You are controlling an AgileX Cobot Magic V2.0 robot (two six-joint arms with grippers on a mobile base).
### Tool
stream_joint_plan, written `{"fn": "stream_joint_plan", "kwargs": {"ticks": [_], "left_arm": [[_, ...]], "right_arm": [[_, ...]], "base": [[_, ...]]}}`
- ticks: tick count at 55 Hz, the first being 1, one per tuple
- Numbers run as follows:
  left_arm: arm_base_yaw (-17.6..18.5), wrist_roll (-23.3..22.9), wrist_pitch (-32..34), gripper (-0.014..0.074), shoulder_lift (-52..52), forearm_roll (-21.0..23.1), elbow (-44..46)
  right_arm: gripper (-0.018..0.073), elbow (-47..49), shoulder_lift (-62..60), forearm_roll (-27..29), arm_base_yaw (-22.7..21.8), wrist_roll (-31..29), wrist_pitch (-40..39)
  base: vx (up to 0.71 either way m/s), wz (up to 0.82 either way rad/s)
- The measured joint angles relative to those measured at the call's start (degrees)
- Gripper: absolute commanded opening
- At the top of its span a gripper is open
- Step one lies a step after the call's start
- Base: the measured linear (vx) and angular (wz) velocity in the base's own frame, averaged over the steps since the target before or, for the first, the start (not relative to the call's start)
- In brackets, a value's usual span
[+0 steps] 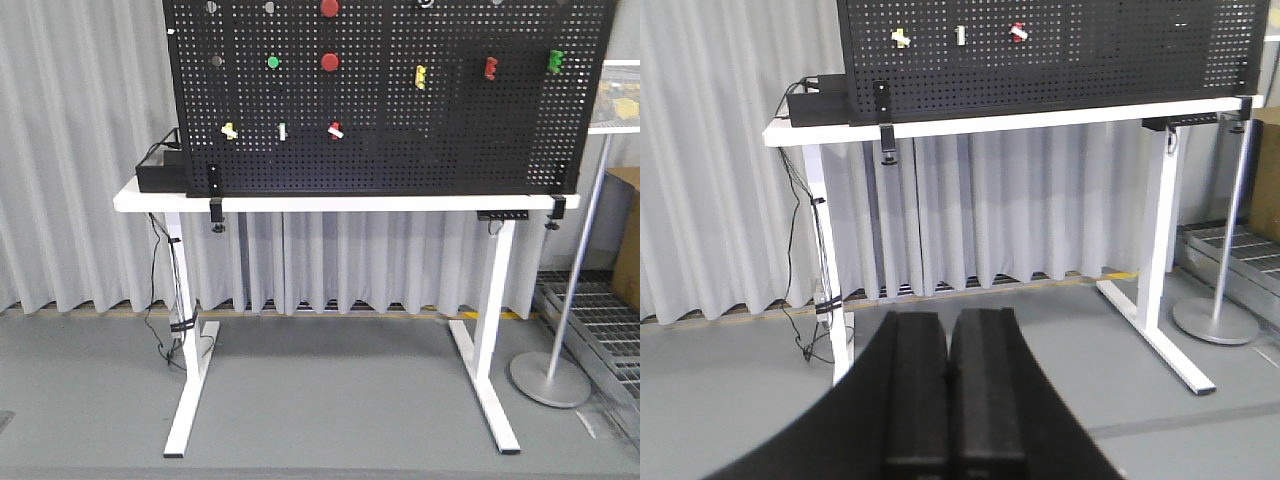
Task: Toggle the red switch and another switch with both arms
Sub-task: 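Drive the base forward toward the black pegboard on the white table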
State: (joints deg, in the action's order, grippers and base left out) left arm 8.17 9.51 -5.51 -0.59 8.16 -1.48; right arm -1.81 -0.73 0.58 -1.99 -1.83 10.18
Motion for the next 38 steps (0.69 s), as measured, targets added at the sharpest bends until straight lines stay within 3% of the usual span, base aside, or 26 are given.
{"fn": "stream_joint_plan", "kwargs": {"ticks": [38], "left_arm": [[0.0,0.0,0.0,0.0003,0.0,0.0,0.0]], "right_arm": [[-0.0006,0.0,0.0,0.0,0.0,0.0,0.0]], "base": [[0.38,0.03]]}}
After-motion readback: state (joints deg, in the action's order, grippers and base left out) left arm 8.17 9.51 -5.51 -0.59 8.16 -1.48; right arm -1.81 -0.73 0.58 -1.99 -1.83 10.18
